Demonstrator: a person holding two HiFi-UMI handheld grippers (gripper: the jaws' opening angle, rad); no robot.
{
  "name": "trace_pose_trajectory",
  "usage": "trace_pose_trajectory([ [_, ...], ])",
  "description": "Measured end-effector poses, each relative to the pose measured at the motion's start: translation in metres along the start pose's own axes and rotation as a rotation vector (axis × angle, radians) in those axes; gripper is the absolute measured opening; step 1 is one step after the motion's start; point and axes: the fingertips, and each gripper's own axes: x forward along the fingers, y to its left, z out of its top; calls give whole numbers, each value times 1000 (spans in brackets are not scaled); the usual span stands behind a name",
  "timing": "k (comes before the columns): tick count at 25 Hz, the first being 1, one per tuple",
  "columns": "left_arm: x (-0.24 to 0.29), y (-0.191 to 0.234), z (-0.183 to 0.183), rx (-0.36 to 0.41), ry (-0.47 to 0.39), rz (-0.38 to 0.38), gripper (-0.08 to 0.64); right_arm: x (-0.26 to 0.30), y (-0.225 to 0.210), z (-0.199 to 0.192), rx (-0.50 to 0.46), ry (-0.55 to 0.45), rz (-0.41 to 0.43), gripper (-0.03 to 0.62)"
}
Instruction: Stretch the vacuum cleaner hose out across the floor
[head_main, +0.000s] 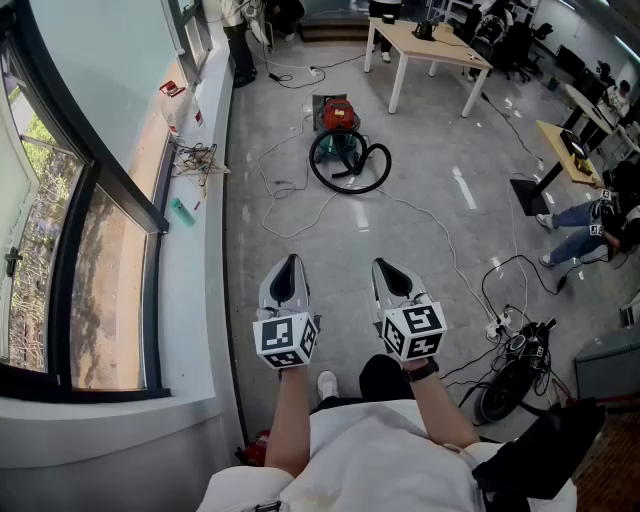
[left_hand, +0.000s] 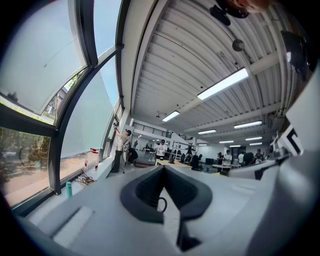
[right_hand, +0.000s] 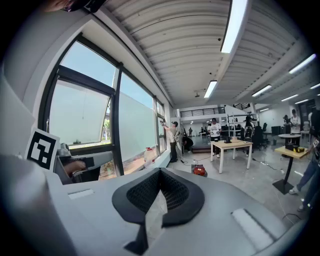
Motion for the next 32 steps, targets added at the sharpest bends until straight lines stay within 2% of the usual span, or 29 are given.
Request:
trace_pose_trajectory([
  [4,28,2,-7,16,25,-8,2,29,-17,2,35,4,-6,-8],
  [10,105,7,-17,29,57,14,2,92,-51,7,77,3,47,-8],
  [15,194,-33,5,89,50,-39,3,145,-125,45,147,-34,51,-6],
  [20,259,-59,17,103,23,-21,2,176,-191,86,145,-122,75,-6],
  [27,315,-88,-35,87,155,-43,2,204,-259,41,229,-3,62,-6],
  [32,355,-94,-44,98,179,-76,2,231,-296,38,271,-4,28,-6],
])
